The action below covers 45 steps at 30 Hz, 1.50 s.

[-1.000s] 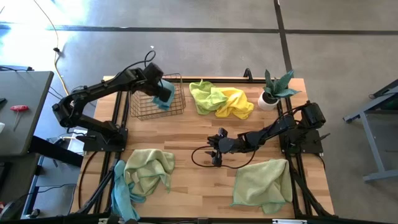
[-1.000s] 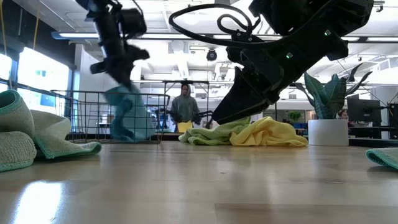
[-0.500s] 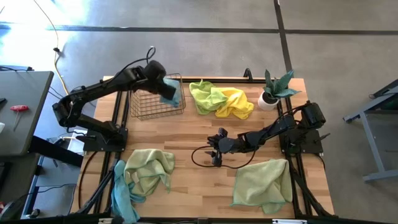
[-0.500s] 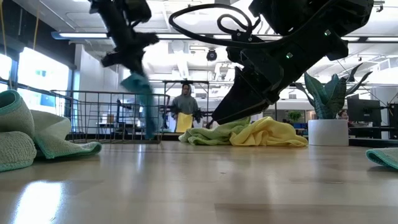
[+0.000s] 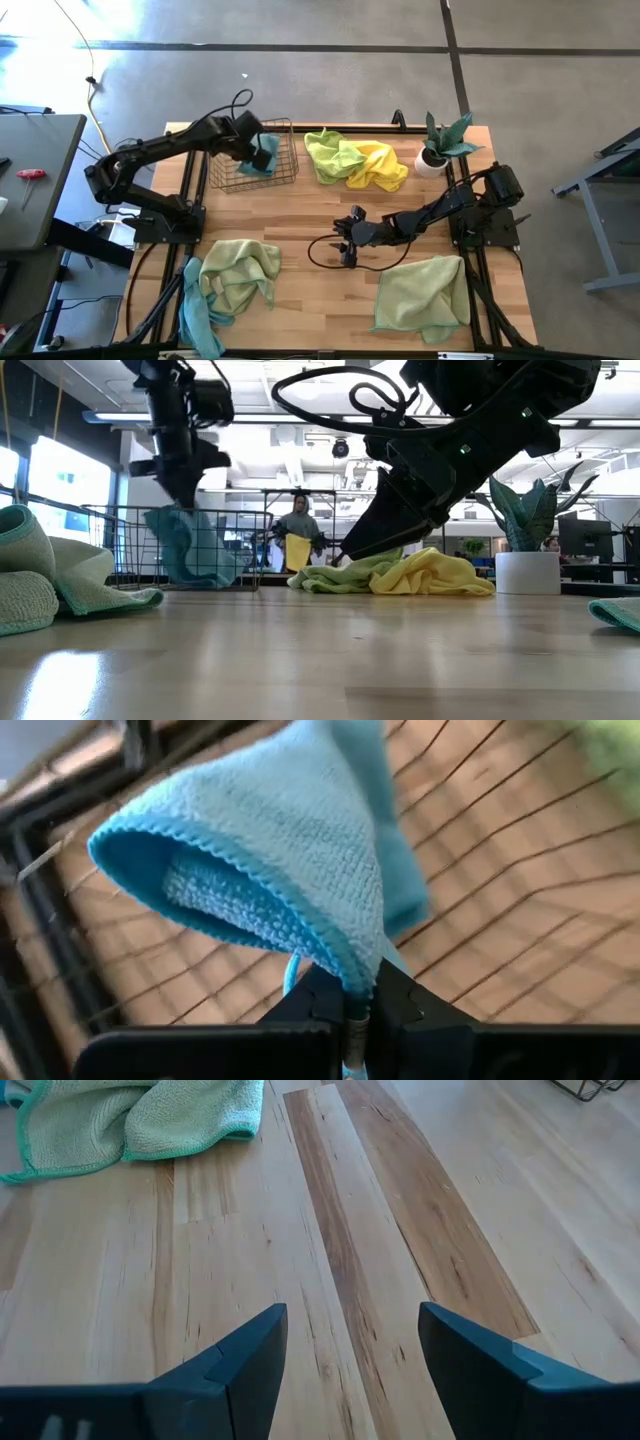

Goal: Fold microfiber towels
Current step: Put the folded blue towel into the wire basket

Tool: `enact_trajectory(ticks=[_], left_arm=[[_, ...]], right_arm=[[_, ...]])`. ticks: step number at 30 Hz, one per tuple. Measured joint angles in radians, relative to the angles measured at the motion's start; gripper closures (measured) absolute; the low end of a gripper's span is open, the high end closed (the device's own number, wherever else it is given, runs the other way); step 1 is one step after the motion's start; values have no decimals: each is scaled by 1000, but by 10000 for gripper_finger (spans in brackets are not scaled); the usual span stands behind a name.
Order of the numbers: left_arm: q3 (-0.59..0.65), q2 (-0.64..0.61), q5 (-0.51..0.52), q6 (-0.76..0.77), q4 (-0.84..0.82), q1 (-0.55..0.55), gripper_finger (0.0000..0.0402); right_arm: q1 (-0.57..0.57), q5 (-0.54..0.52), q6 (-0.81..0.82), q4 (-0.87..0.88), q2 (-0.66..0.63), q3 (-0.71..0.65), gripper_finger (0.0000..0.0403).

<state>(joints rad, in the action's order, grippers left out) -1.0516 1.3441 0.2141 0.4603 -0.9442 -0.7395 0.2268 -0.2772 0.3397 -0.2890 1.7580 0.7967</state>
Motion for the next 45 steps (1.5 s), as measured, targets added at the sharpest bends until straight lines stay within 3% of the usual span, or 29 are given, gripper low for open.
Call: enact_trajectory(ticks=[12,15,21,26,35,45], left_arm=[[-104,0,-212,27,238,1,400],[-104,0,-201,27,211,1,400],[-91,45,-81,24,7,10,400],[-73,103,-81,26,26,15,400],[-73,103,-254,56,242,13,400],[-89,92,-329,88,330,7,400]], right_arm=[[0,0,0,0,0,0,182],[0,0,0,0,0,0,182],[0,0,0,0,0,0,182],[0,0,0,0,0,0,182],[0,0,0,0,0,0,182],[0,0,0,0,0,0,182]])
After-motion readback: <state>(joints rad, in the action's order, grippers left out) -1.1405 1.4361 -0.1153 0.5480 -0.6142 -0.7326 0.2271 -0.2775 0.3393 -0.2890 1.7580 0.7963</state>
